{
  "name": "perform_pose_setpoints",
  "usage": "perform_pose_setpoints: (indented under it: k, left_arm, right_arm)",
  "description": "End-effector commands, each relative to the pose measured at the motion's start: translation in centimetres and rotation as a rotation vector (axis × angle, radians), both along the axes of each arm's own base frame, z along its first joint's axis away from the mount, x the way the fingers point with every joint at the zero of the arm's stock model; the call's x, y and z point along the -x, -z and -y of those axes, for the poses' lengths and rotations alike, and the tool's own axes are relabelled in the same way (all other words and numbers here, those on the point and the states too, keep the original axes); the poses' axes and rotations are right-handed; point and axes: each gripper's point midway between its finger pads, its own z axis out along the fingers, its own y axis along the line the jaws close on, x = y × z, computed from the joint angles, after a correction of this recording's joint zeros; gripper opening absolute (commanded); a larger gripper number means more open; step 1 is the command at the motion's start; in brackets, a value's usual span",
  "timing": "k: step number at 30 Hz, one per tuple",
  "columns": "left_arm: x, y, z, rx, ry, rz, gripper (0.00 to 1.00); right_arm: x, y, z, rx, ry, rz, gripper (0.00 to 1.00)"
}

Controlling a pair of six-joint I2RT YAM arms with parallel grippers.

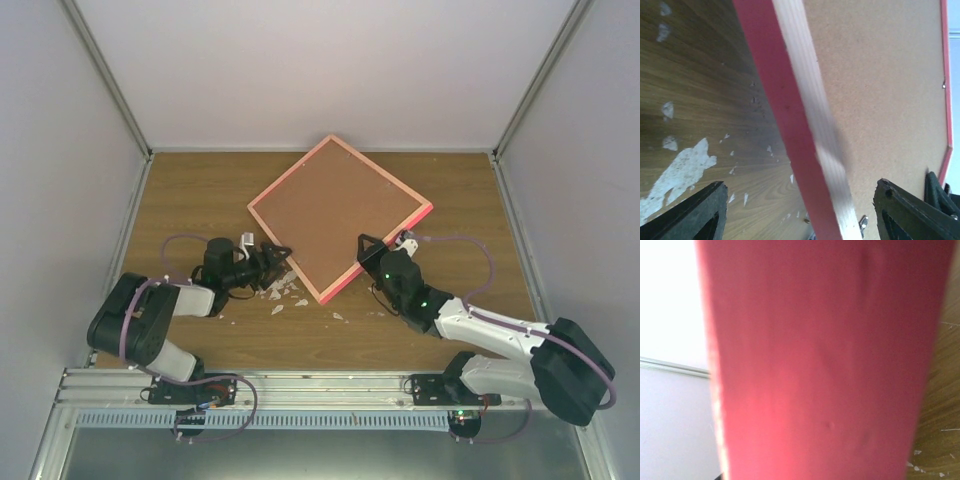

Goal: Take the photo out of the frame

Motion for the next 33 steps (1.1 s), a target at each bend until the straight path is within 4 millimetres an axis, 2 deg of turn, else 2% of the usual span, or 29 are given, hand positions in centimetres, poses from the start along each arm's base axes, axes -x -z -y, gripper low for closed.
perform_pose_setpoints:
  k: [1, 7, 14, 18, 22, 26, 33]
  left_arm:
    - [-0.8, -2.7, 1.2, 0.082, 0.035, 0.100, 0.77]
    - [-1.1, -2.4, 1.9, 0.114, 0.046, 0.084, 0.61]
    - [-0.8, -2.0, 2.3, 0.172, 0.044, 0.048, 0.34]
    - [-0.5, -1.9, 2.3, 0.197, 0.041, 0.036, 0.22]
    - [-0.5, -1.7, 2.3, 0.203, 0.036, 0.025, 0.15]
    - [-0.6, -1.6, 2.3, 0.204, 0.035, 0.017, 0.13]
    - [-0.5, -0.8, 2.4, 0.210, 0.043, -0.005, 0.09]
  right_arm:
    - [0.1, 0.0, 0.0, -0.016, -0.001, -0.002, 0.01]
    - [0.2, 0.9, -0.4, -0.022, -0.018, -0.032, 0.01]
    - [0.5, 1.8, -0.2, -0.008, -0.014, -0.069, 0.01]
    - [0.5, 2.2, 0.0, 0.015, -0.011, -0.081, 0.07]
    - [0.7, 2.6, 0.4, 0.034, -0.007, -0.094, 0.21]
    - [1.0, 2.7, 0.9, 0.067, -0.004, -0.099, 0.42]
    - [1.9, 3.7, 3.3, 0.146, 0.036, -0.146, 0.73]
